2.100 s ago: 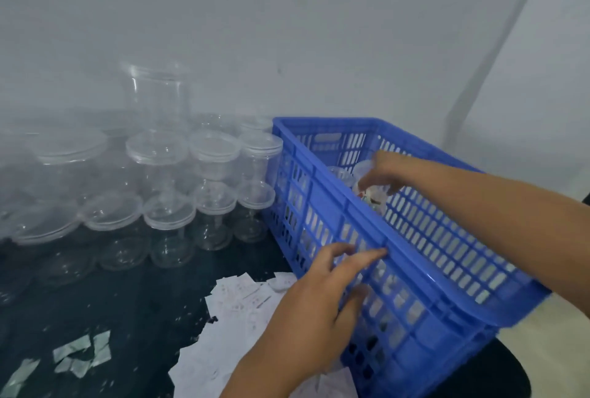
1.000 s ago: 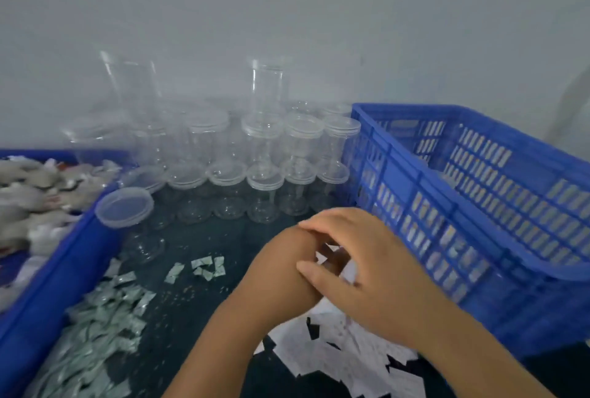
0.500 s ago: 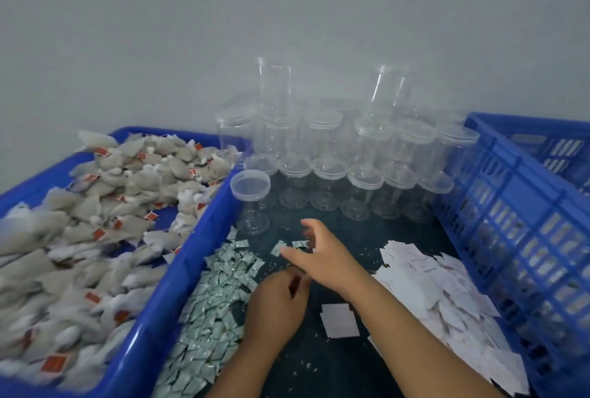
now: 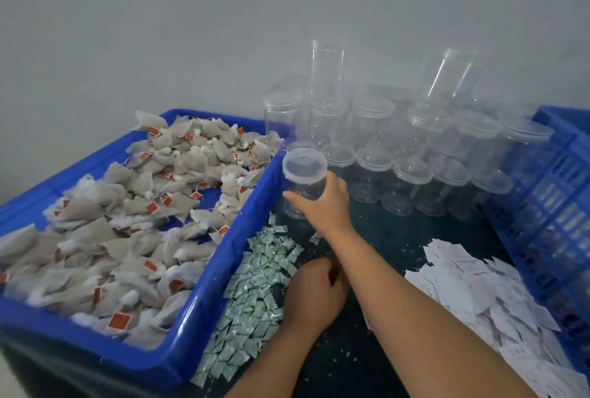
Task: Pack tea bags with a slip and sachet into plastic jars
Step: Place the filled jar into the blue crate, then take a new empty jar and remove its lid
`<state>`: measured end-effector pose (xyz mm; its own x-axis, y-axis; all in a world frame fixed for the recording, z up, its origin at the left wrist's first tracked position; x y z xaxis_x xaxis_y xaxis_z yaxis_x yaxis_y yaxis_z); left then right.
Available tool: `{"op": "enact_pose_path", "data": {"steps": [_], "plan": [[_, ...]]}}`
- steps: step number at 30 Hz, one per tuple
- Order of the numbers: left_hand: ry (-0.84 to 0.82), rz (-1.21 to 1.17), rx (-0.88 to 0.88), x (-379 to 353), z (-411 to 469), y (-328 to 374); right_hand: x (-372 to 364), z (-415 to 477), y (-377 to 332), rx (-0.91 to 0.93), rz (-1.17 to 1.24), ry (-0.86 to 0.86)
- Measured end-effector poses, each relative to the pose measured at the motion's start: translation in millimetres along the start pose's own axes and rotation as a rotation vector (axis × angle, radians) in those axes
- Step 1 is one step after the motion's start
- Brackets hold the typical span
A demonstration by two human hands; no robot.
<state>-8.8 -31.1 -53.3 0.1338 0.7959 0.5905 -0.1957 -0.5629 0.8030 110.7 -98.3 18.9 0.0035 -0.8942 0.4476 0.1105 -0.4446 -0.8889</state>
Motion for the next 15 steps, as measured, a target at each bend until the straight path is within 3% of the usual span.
{"op": "enact_pose_path", "data": {"steps": [3, 10, 15], "plan": [[0.059, 0.045, -0.024, -0.1, 2.3, -1.0, 35.7, -49.6, -1.0, 0.108, 0.353, 0.019], [0.081, 0.0, 0.08, 2.4, 9.3, -1.7, 93.1, -194.2, 47.7, 0.187, 0.493, 0.208], [0.06, -0.511, 0.213, 11.9, 23.3, 11.6, 86.7, -222.7, 69.2, 0.151, 0.405, 0.18]]}}
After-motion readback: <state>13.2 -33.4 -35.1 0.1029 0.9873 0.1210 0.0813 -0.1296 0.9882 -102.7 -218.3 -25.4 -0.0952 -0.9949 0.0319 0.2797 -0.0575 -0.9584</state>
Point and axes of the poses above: each hand's wrist, its own z-axis towards the middle knuckle, its own x-axis out of the back of the hand, y = z × x, the point moved 5 cm from there along z, towards the middle knuckle, and after that the axes turned 12 degrees about -y, right-handed, at the moved point
